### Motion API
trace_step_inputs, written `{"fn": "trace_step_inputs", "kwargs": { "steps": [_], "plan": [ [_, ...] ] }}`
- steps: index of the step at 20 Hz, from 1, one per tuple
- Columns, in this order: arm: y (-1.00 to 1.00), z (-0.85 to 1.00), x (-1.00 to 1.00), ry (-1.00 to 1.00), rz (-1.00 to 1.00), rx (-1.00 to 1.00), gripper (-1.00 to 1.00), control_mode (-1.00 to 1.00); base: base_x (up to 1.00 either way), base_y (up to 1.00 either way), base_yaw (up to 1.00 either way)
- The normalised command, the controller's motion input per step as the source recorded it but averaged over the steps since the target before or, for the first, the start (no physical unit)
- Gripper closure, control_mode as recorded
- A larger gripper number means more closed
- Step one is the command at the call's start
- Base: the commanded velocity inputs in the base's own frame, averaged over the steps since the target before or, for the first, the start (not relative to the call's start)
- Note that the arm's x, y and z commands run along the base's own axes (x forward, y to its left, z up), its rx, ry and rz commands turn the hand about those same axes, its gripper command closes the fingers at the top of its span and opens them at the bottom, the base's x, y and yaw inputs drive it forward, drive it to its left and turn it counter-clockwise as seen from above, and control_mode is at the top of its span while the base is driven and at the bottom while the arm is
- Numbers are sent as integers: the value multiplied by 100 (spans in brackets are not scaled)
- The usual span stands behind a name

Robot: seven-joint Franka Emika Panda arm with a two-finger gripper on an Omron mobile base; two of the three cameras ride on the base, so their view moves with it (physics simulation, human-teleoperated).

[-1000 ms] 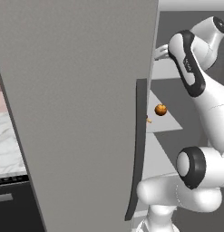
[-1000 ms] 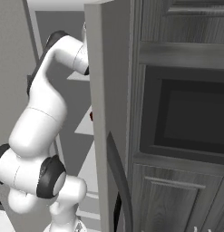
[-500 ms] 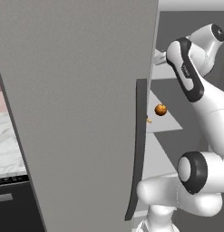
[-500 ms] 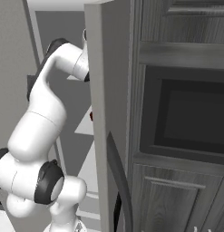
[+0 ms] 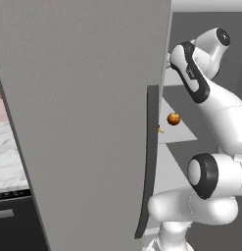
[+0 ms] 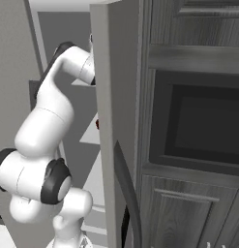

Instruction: Take the tangerine, steak, and orange from the freezer and place them in the bowl on the counter.

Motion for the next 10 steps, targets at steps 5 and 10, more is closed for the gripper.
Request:
{"fn": "trace_step_inputs", "kwargs": {
  "steps": [5,10],
  "plan": [
    [0,-1,24,1,1,0,-100,-100,0,0,0],
    [0,-5,1,0,2,0,-100,-100,0,0,0]
  ]
}}
